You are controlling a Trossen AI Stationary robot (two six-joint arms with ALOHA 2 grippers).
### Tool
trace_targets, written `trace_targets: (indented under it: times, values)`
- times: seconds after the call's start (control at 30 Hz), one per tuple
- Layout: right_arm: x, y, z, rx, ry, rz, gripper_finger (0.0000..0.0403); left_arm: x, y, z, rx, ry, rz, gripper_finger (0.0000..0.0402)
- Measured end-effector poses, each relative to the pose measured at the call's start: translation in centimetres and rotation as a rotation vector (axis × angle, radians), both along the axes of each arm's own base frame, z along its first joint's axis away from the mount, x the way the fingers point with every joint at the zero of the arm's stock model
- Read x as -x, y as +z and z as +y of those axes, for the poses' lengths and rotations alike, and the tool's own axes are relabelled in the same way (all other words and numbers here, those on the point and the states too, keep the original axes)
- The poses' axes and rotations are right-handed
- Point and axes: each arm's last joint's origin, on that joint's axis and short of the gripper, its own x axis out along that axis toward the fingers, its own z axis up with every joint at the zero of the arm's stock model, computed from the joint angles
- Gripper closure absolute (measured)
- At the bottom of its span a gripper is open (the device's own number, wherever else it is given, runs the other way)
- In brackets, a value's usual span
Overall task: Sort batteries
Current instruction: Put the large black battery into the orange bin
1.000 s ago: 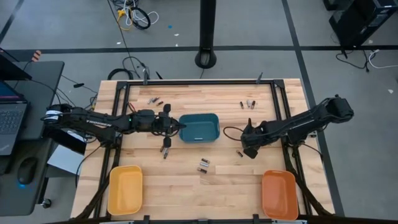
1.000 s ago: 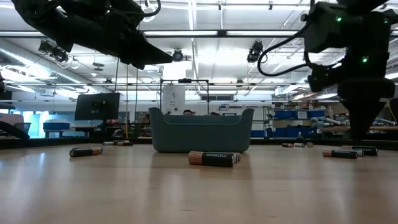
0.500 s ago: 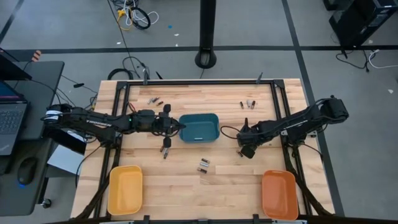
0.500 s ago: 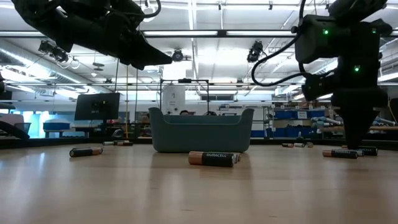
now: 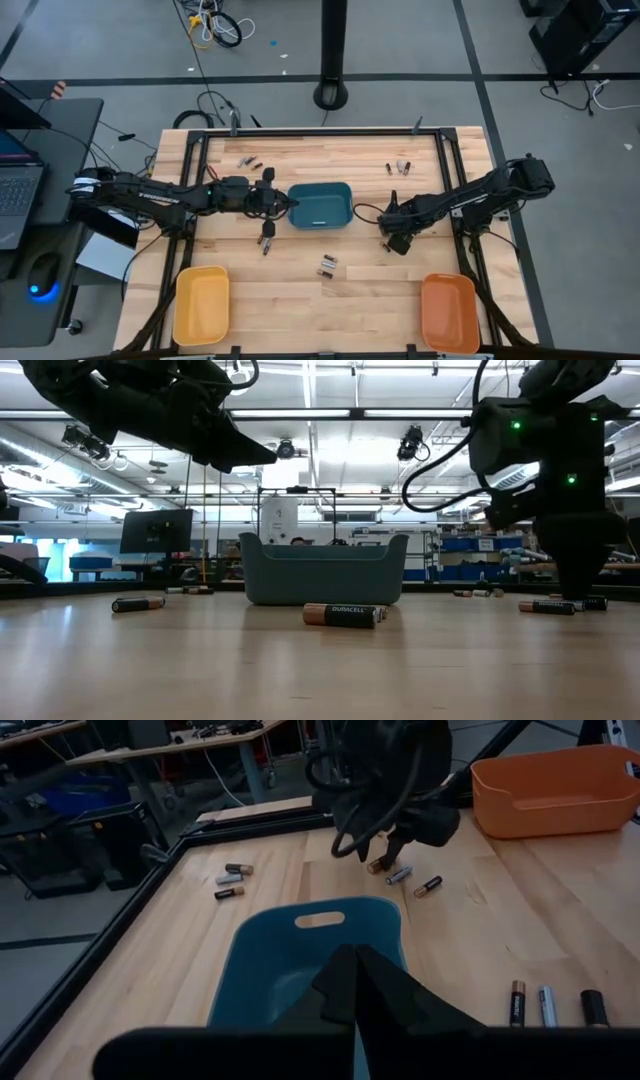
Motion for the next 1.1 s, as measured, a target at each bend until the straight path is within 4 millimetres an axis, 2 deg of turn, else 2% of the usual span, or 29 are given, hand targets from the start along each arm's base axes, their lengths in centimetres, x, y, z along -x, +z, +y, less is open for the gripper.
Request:
trace_targets:
  times: [0.13, 0.3, 0.33, 0.5, 0.63, 0.9, 1.0, 1.1]
  values:
    - [-0.1, -0.2, -0.1, -0.023, 0.002, 0.001, 0.0245, 0.0, 0.0, 0.0, 0.000, 0.000, 0.000, 0.0392]
    - [-0.1, 0.2, 0.0, -0.050, 0.032, -0.033, 0.0341, 0.0, 0.0, 0.0, -0.001, -0.001, 0.000, 0.0392]
    - [-0.1, 0.2, 0.0, -0.054, 0.046, -0.034, 0.0350, 0.0, 0.0, 0.0, -0.001, -0.001, 0.000, 0.0392]
    - [-0.1, 0.3, 0.0, -0.091, 0.075, -0.031, 0.0350, 0.0, 0.0, 0.0, -0.001, -0.001, 0.000, 0.0392]
    - [0.0, 1.2, 0.2, -0.117, 0.075, 0.000, 0.0350, 0.0, 0.0, 0.0, -0.001, -0.001, 0.000, 0.0392]
    - [-1.1, 5.8, 1.2, -0.143, 0.119, -0.083, 0.0350, 0.0, 0.0, 0.0, -0.002, -0.001, -0.001, 0.0392]
    - [-1.2, 7.8, 2.3, -0.168, 0.145, -0.088, 0.0350, 0.0, 0.0, 0.0, -0.002, -0.001, 0.000, 0.0392]
    - [-1.4, 10.4, 4.2, -0.235, 0.152, -0.123, 0.0350, 0.0, 0.0, 0.0, -0.001, -0.001, 0.000, 0.0392]
